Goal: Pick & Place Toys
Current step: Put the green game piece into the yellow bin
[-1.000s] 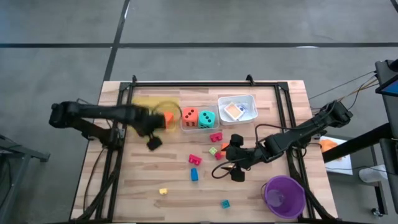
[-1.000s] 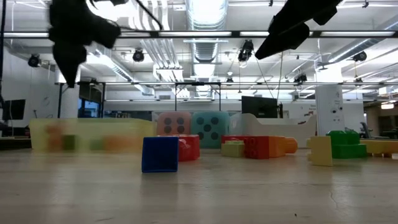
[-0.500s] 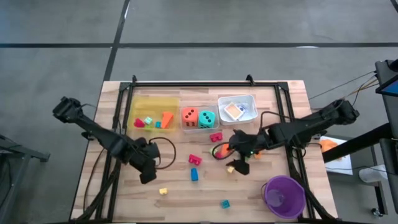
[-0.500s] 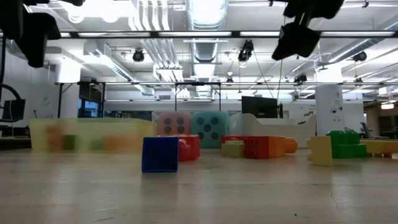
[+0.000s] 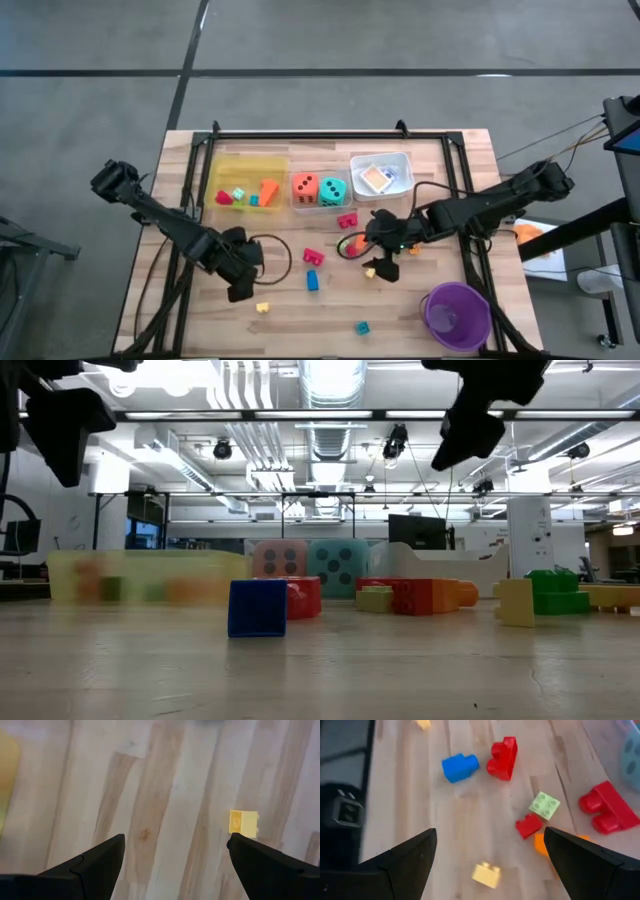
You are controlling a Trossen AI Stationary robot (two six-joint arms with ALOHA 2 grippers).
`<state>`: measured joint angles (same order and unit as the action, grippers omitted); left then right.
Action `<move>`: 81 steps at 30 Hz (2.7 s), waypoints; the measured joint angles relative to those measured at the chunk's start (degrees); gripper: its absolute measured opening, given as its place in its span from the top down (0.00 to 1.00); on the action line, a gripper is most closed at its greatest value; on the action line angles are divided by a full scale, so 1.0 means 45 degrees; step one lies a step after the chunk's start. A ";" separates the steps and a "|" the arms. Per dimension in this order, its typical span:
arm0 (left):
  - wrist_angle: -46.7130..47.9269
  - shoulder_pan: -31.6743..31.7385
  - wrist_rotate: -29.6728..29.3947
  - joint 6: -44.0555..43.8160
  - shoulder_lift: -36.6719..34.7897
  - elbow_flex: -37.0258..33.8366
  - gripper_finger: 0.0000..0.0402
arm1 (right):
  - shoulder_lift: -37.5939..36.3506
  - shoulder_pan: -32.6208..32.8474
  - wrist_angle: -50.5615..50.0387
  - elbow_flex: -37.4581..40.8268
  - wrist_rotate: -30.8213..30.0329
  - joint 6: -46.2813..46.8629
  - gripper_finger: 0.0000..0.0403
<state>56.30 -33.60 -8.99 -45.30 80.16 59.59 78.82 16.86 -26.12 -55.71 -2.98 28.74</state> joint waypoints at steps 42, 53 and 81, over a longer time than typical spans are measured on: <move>-0.1355 -0.0012 -0.3093 0.1069 0.0485 -0.0010 0.13 | 0.4606 0.0010 -0.5661 0.0250 -0.1232 -0.2901 0.19; -0.2520 0.0341 -0.3246 0.0114 0.0484 -0.0010 0.13 | 0.4277 0.0019 -0.5138 0.0337 -0.0754 -0.2908 0.69; -0.9512 0.1534 -0.3863 -0.0449 -0.0613 0.0015 0.13 | 0.1863 0.2947 -0.3618 -0.2541 -0.8643 -0.0744 0.69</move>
<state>13.50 -26.69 -26.37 -47.32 77.41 59.66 87.20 30.13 -42.40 -67.15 -41.87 25.39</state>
